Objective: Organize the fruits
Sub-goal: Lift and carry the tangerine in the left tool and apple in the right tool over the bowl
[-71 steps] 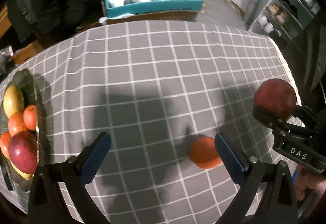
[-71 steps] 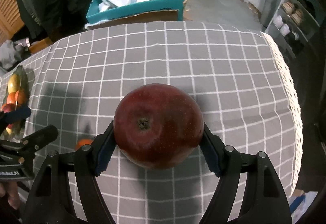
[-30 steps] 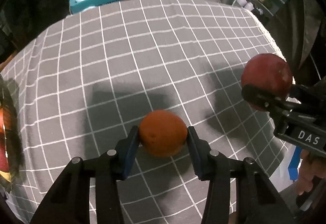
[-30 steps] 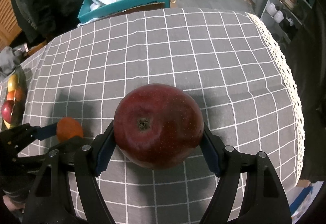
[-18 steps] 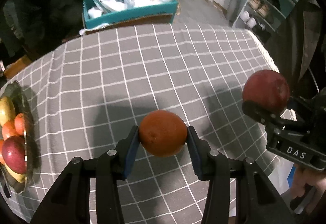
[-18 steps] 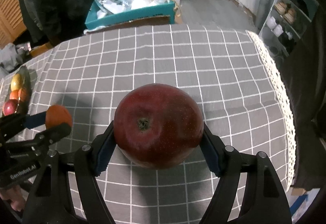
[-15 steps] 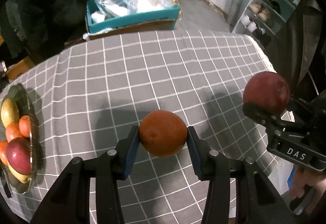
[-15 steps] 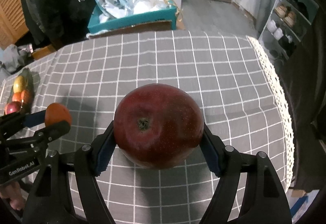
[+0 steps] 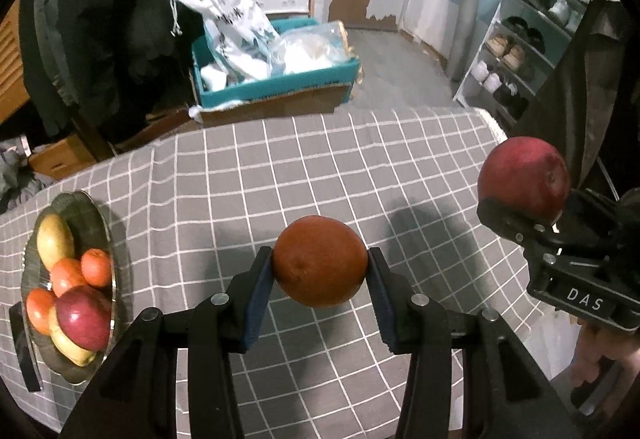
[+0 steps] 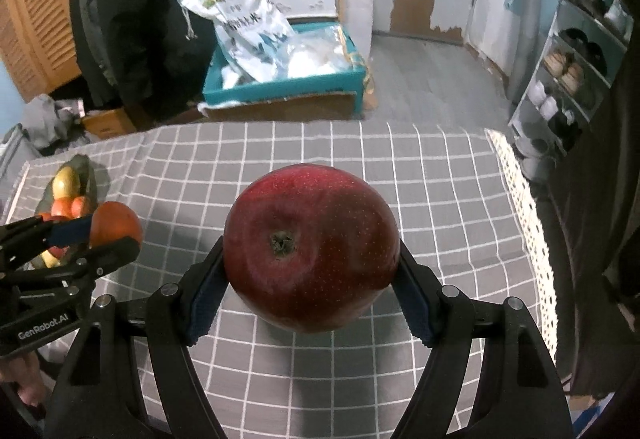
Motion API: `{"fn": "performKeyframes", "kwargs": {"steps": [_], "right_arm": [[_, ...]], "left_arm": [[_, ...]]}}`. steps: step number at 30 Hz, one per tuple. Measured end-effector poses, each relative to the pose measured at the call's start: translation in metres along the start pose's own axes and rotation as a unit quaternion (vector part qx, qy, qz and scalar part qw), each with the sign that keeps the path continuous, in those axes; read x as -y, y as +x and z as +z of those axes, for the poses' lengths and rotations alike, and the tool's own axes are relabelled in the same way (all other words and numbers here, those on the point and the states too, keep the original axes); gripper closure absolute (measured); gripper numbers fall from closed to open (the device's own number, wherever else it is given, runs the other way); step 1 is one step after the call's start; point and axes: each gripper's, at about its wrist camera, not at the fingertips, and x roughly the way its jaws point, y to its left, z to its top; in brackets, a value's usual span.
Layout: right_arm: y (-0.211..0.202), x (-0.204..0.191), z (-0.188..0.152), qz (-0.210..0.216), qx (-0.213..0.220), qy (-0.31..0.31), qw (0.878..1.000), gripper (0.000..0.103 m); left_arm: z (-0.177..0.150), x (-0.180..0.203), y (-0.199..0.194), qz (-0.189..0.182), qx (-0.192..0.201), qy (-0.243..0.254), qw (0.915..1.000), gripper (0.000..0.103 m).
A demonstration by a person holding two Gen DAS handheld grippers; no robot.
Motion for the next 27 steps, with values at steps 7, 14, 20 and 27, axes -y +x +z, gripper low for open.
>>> {"fn": "performKeyframes", "kwargs": {"steps": [7, 14, 20, 27], "right_arm": [[-0.022, -0.016, 0.011, 0.010, 0.025, -0.016, 1.000, 0.027], [-0.039, -0.035, 0.020, 0.021, 0.045, -0.034, 0.998, 0.027], [-0.052, -0.052, 0.028, 0.032, 0.063, -0.048, 0.996, 0.027], [-0.062, -0.072, 0.037, 0.046, 0.077, -0.060, 0.994, 0.027]], "left_arm": [[0.005, -0.008, -0.023, 0.002, 0.027, -0.003, 0.9996, 0.056], [0.008, -0.023, -0.045, -0.001, 0.049, -0.016, 0.9987, 0.056], [0.009, -0.038, -0.063, 0.010, 0.069, -0.023, 0.9973, 0.056], [0.008, -0.056, -0.081, 0.022, 0.089, -0.035, 0.9952, 0.056]]}}
